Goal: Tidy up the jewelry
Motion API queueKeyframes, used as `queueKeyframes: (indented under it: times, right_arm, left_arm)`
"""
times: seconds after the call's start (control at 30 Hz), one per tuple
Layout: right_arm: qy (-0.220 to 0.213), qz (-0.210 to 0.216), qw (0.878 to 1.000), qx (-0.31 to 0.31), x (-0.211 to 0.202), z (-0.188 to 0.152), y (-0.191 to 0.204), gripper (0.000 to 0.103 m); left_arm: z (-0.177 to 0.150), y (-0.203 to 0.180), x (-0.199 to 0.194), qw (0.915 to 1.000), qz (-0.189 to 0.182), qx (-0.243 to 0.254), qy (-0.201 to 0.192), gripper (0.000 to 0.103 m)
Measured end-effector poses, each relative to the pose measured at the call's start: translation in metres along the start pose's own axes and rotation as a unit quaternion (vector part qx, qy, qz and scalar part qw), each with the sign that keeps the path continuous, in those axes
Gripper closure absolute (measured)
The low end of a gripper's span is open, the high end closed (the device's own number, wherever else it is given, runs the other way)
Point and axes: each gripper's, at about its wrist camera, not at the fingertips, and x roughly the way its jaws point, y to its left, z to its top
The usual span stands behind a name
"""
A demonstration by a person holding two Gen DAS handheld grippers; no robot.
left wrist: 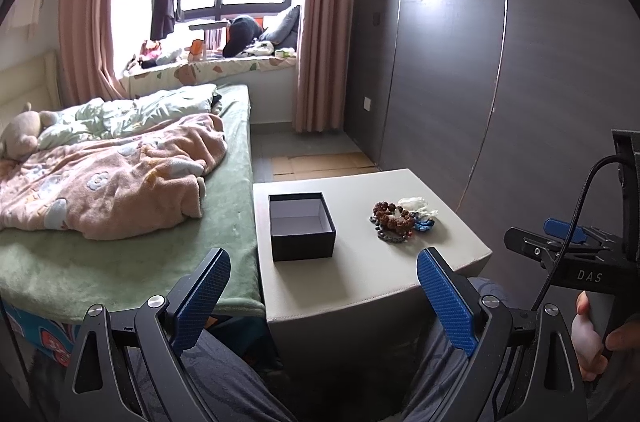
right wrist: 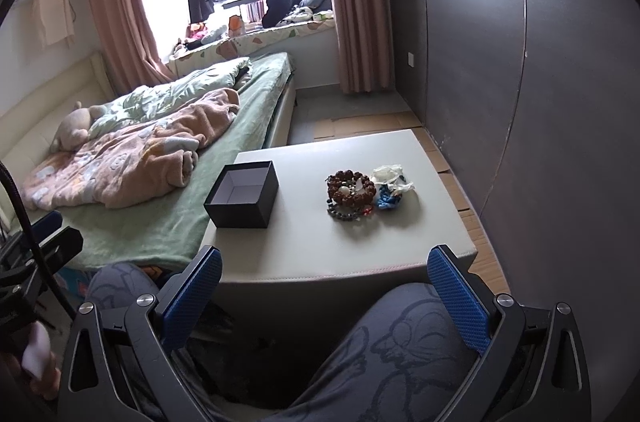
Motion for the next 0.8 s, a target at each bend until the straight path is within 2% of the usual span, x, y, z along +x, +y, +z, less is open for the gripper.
queueKeyframes:
  times: [0.8]
  right_arm:
    - [0.003,0.000,1.000,0.011,-0.0051,0.0007,-0.0065,0.000]
  left_arm:
    - [0.0007,-0.0101,-0.0077,1.0000,-0.006,0.007,-0.001,0.008]
